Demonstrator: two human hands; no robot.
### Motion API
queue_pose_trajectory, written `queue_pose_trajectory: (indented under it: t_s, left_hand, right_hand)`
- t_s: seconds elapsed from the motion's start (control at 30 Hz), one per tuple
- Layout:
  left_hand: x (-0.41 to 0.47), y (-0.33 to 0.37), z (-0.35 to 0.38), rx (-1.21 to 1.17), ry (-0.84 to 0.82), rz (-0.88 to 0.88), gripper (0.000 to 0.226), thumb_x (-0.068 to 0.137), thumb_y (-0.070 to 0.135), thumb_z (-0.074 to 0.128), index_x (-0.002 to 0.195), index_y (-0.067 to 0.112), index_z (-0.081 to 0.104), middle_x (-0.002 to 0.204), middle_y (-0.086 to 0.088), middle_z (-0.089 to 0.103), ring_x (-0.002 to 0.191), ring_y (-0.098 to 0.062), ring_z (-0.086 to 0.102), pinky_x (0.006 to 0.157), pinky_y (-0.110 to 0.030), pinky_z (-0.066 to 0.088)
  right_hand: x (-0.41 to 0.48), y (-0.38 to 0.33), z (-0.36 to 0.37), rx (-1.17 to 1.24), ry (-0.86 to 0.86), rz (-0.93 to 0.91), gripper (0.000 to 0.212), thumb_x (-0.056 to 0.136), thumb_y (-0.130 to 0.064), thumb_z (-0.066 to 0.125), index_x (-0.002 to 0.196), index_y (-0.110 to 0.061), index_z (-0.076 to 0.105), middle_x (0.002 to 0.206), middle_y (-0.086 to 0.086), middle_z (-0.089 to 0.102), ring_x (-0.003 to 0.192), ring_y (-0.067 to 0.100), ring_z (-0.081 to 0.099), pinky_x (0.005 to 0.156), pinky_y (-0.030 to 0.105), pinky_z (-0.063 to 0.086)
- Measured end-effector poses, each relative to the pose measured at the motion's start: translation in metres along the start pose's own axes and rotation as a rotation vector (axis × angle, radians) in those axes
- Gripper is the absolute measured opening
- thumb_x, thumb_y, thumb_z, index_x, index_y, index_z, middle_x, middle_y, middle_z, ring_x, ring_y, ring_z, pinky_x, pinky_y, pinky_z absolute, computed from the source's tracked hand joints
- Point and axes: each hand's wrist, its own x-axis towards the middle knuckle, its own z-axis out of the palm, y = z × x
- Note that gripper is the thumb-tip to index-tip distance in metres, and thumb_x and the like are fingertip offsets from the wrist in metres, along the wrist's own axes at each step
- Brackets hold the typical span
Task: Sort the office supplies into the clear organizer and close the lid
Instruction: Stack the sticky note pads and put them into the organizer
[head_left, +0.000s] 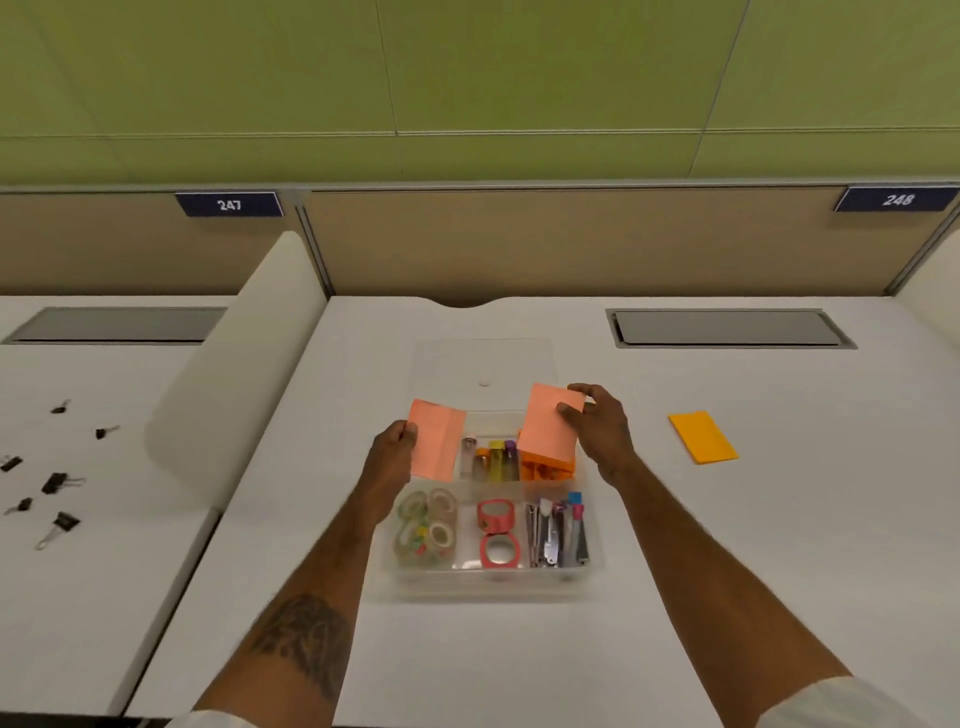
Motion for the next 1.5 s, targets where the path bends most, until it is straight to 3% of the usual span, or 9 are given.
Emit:
queue_pose_trajectory:
  t_s: [0.23,0.37,0.5,0.7,0.83,1.0,1.1,1.27,1.5]
  left_hand:
    - [0.019,-0.025,-0.051,-0.024,0.023,-0.025,0.025,0.104,0.023,0.037,0.090,0.008,0.051,0.078,-0.007,0.043,0.067,-0.018,0.039,0.056,-0.029,0.032]
    - [0.028,-0.030,-0.061,-0.053,0.044,-0.052,0.025,0.105,0.024,0.037,0.089,0.010,0.049,0.080,-0.007,0.043,0.070,-0.020,0.039,0.056,-0.030,0.032]
    - [0.034,-0.037,-0.067,-0.063,0.050,-0.076,0.024,0.105,0.026,0.036,0.091,0.011,0.050,0.084,-0.008,0.045,0.074,-0.021,0.042,0.057,-0.029,0.034]
    - [0.039,-0.046,-0.072,-0.080,0.061,-0.092,0.026,0.105,0.028,0.035,0.089,0.016,0.050,0.085,-0.005,0.050,0.076,-0.021,0.046,0.060,-0.031,0.037]
    - [0.040,-0.047,-0.070,-0.086,0.065,-0.095,0.027,0.105,0.029,0.035,0.085,0.018,0.049,0.084,-0.005,0.050,0.076,-0.021,0.046,0.061,-0.031,0.037]
    - [0.041,-0.045,-0.065,-0.104,0.065,-0.093,0.026,0.105,0.029,0.036,0.087,0.016,0.050,0.085,-0.006,0.049,0.076,-0.020,0.045,0.060,-0.031,0.037]
    - [0.041,-0.041,-0.060,-0.111,0.060,-0.081,0.027,0.105,0.029,0.036,0.087,0.017,0.051,0.084,-0.005,0.050,0.075,-0.019,0.046,0.060,-0.031,0.037]
    - [0.040,-0.026,-0.042,-0.112,0.016,-0.061,0.027,0.105,0.028,0.035,0.086,0.015,0.050,0.084,-0.007,0.050,0.073,-0.019,0.045,0.059,-0.030,0.036]
    - [0.040,-0.029,-0.020,0.294,-0.032,0.125,0.037,0.096,0.050,0.048,0.106,0.015,0.056,0.103,-0.005,0.061,0.091,-0.021,0.057,0.074,-0.031,0.047]
  right_hand:
    - [-0.005,-0.019,0.080,-0.095,-0.106,-0.050,0.028,0.094,-0.013,0.056,0.122,-0.010,0.059,0.117,0.013,0.064,0.101,0.028,0.061,0.086,0.041,0.053]
    - [-0.004,-0.023,0.111,-0.248,-0.182,-0.136,0.031,0.097,-0.013,0.050,0.127,-0.008,0.056,0.117,0.013,0.063,0.096,0.026,0.063,0.064,0.016,0.049]
    - [-0.002,-0.024,0.131,-0.394,-0.297,-0.194,0.027,0.095,-0.009,0.051,0.121,-0.008,0.061,0.113,0.015,0.064,0.085,0.028,0.065,0.073,0.034,0.054]
    - [-0.001,-0.017,0.150,-0.621,-0.456,-0.221,0.030,0.091,-0.011,0.058,0.120,-0.013,0.065,0.121,0.011,0.064,0.108,0.027,0.059,0.088,0.034,0.048]
    - [-0.002,-0.009,0.156,-0.730,-0.508,-0.197,0.034,0.090,-0.013,0.059,0.124,-0.018,0.062,0.128,0.007,0.060,0.101,0.026,0.062,0.067,0.028,0.052]
    - [-0.001,-0.002,0.160,-0.826,-0.521,-0.194,0.041,0.091,-0.029,0.062,0.130,-0.017,0.056,0.134,0.007,0.054,0.118,0.026,0.052,0.096,0.040,0.048]
    - [0.000,-0.010,0.157,-0.724,-0.350,-0.258,0.038,0.095,-0.037,0.056,0.125,-0.014,0.060,0.131,0.008,0.056,0.125,0.025,0.045,0.103,0.035,0.036]
    - [0.000,-0.041,0.150,-0.235,-0.399,-0.156,0.034,0.095,-0.040,0.056,0.114,-0.014,0.067,0.104,0.005,0.070,0.092,0.021,0.066,0.074,0.020,0.049]
    - [0.011,-0.039,0.142,-0.366,-0.368,-0.202,0.023,0.092,-0.014,0.062,0.113,-0.010,0.069,0.094,0.008,0.072,0.073,0.013,0.063,0.069,0.020,0.049]
